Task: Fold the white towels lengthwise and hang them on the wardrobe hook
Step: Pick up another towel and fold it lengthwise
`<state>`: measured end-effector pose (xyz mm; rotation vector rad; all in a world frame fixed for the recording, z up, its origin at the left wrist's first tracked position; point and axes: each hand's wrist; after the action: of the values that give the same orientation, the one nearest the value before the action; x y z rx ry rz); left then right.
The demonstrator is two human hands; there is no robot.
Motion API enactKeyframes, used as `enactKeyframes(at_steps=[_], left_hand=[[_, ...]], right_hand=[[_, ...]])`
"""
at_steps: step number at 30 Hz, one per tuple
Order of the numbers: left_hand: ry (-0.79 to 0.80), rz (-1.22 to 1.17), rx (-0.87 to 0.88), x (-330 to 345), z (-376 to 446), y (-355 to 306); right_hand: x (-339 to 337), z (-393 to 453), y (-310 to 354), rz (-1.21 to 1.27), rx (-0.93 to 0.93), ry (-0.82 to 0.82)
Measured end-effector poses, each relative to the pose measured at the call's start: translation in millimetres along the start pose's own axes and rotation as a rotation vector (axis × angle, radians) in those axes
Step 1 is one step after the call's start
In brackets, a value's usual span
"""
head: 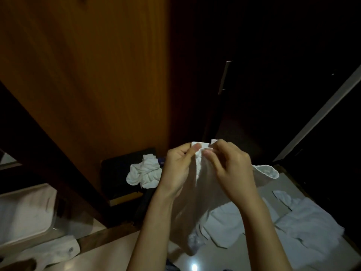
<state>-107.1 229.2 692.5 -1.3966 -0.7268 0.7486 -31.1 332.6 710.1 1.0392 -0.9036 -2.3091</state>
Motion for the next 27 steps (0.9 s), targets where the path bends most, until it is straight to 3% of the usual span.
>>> enactKeyframes(at_steps=[6, 13, 22, 27], left_hand=[[0.116, -0.09, 0.031, -2.7, -4.2, -3.9], [0.06, -0.226, -0.038, 0.1, -4.5, -3.0], [0.074, -0.186, -0.038, 4.8, -2.7, -6.3], [0.116, -0.144, 0.067, -7.2, -2.3, -2.9]], right_hand=[[3.4, -0.3, 9.0, 0.113, 0.091, -0.065], [3.9, -0.8, 11.9, 0.261, 0.186, -0.062], [8.0, 2.9, 13.2, 0.327, 0.238, -0.162], [10.2, 2.9, 15.0, 0.386, 0.223, -0.12]])
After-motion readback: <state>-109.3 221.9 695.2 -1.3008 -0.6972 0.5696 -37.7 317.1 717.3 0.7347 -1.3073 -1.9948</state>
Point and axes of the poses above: each hand's wrist, its own z-axis towards the middle knuckle, its own x-axis out of the palm, y = z × x, and after that the axes turned 13 degrees about z, right-handed
